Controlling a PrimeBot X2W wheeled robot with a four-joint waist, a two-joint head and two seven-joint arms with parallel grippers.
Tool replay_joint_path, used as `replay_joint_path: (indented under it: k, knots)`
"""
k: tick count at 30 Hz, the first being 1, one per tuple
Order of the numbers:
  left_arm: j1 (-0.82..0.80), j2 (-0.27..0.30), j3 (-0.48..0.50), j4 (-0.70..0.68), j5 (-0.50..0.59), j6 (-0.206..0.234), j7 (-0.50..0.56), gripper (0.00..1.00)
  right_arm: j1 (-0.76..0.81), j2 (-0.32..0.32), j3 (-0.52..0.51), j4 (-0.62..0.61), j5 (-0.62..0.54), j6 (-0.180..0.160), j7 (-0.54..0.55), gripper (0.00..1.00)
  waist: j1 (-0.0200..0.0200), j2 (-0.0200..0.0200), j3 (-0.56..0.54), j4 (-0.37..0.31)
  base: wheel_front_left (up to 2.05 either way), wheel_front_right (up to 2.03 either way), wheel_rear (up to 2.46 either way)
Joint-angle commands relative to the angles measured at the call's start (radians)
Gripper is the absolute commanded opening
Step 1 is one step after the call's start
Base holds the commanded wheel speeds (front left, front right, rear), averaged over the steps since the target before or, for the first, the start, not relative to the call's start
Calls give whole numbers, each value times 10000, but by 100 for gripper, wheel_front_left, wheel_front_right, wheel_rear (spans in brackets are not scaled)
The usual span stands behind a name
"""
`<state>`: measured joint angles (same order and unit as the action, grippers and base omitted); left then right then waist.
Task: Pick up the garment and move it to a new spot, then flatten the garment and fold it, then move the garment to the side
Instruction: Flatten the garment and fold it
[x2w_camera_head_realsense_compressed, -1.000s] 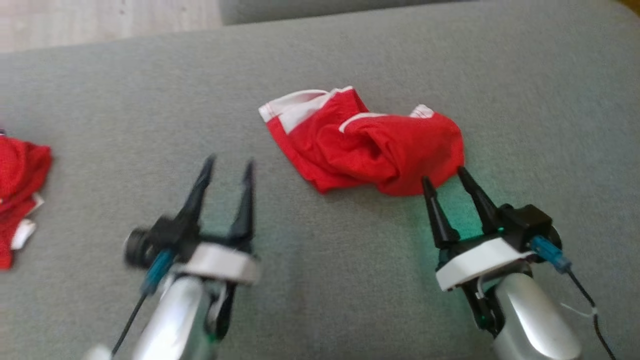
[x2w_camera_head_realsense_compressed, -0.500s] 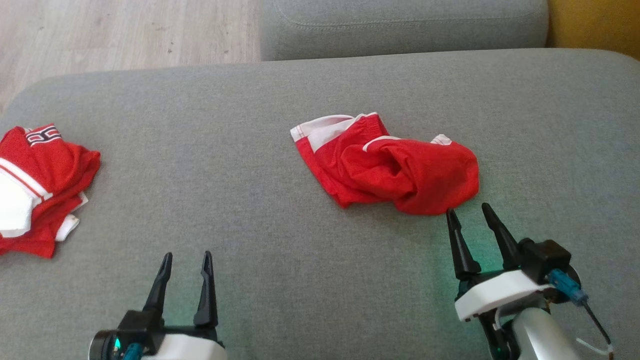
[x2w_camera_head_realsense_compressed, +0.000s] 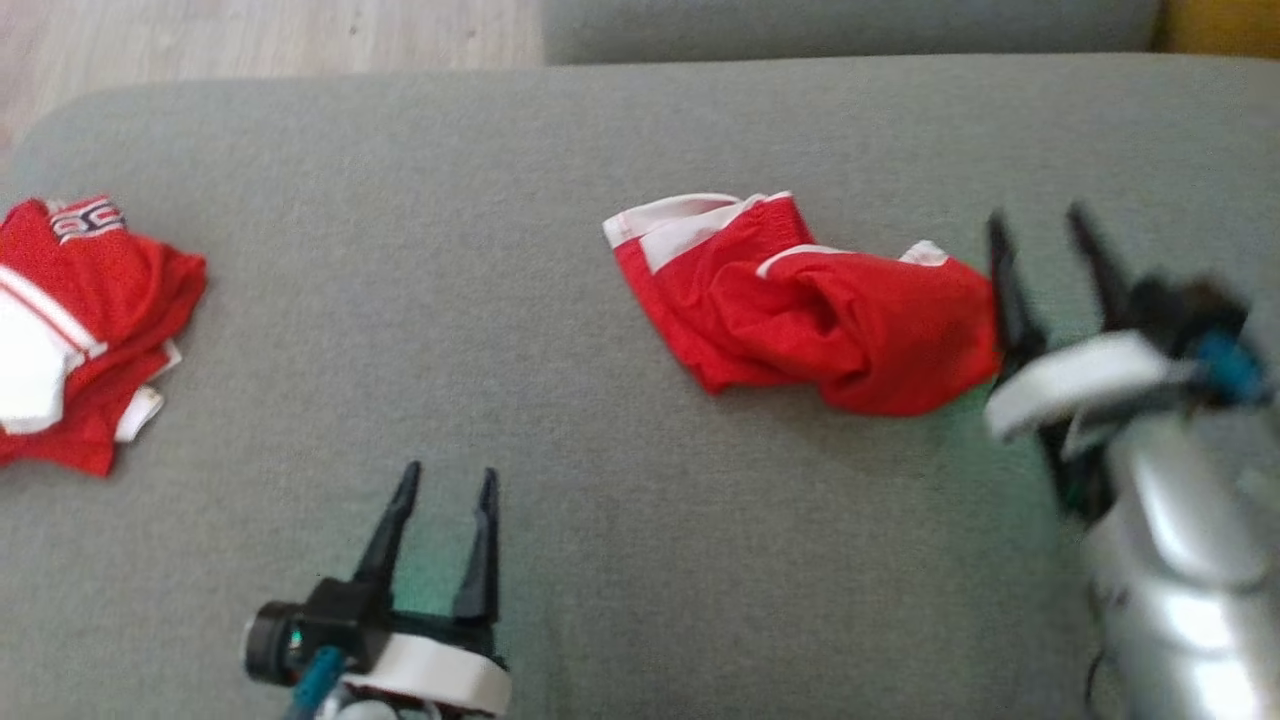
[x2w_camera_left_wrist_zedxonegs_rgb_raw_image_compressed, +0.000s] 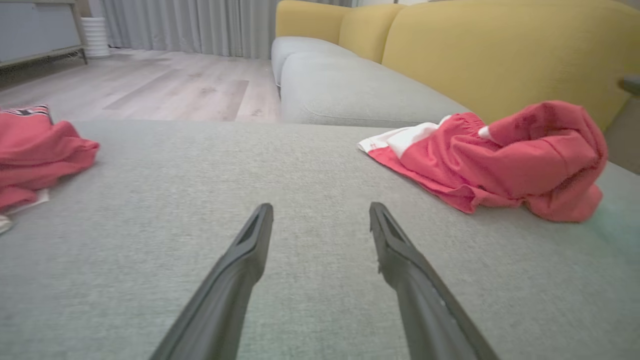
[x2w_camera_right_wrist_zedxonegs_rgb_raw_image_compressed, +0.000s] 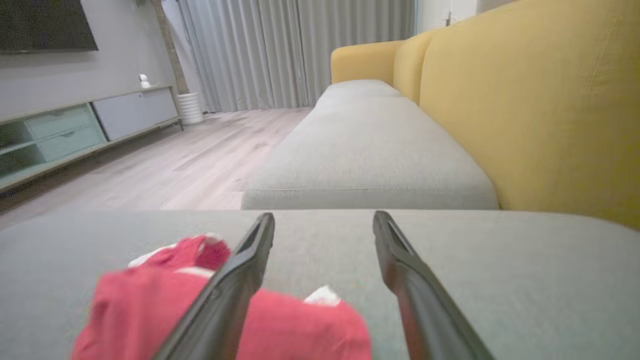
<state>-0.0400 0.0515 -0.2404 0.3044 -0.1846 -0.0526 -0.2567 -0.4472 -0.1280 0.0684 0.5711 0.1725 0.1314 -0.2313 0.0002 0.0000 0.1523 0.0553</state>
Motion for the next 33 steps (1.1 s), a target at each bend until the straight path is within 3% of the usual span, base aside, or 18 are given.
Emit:
replay_joint_path:
  k: [1, 6, 11, 21, 22, 23, 24, 28, 33]
  knots:
    - [-303, -11, 136, -210, -74, 42, -51, 100, -570, -116, 153, -75, -78, -7, 108, 100, -2, 0, 274, 295, 0, 0, 0]
    - [-527, -11, -436, -168, -228, 159, -51, 100, -1851, -602, -6, 1405, -528, -7, 987, 100, -2, 0, 699, 917, 0, 0, 0]
    - [-726, -12, -588, -209, -251, 267, -51, 100, -2171, -782, -290, 2902, -1069, -7, 1667, 100, -2, 0, 1017, 1401, 0, 0, 0]
    - [-915, -12, -518, -284, -249, 349, -51, 100, -2071, -704, -343, 4642, -1409, -7, 1938, 100, -2, 0, 1245, 1517, 0, 0, 0]
    - [-928, -12, -526, -282, -246, 351, -51, 100, -2086, -681, -310, 4749, -1380, -7, 1940, 85, -2, 0, 1247, 1499, 0, 0, 0]
    - [-944, -12, -536, -279, -251, 360, -51, 100, -2111, -672, -262, 4848, -1351, -7, 1934, 30, -2, 0, 1247, 1483, 0, 0, 0]
    - [-960, -12, -550, -275, -252, 368, -51, 100, -2145, -653, -221, 4950, -1295, -7, 1940, 0, -2, 0, 1243, 1468, 0, 0, 0]
    - [-994, -12, -557, -231, -249, 359, -51, 100, -2308, -661, -86, 5069, -1100, -7, 1534, 0, -2, 0, 1181, 1425, 0, 0, 0]
    - [-948, -12, -532, -245, -280, 356, -51, 100, -2786, -618, 42, 4469, -790, -7, 133, 0, -2, 0, 947, 1467, 0, 0, 0]
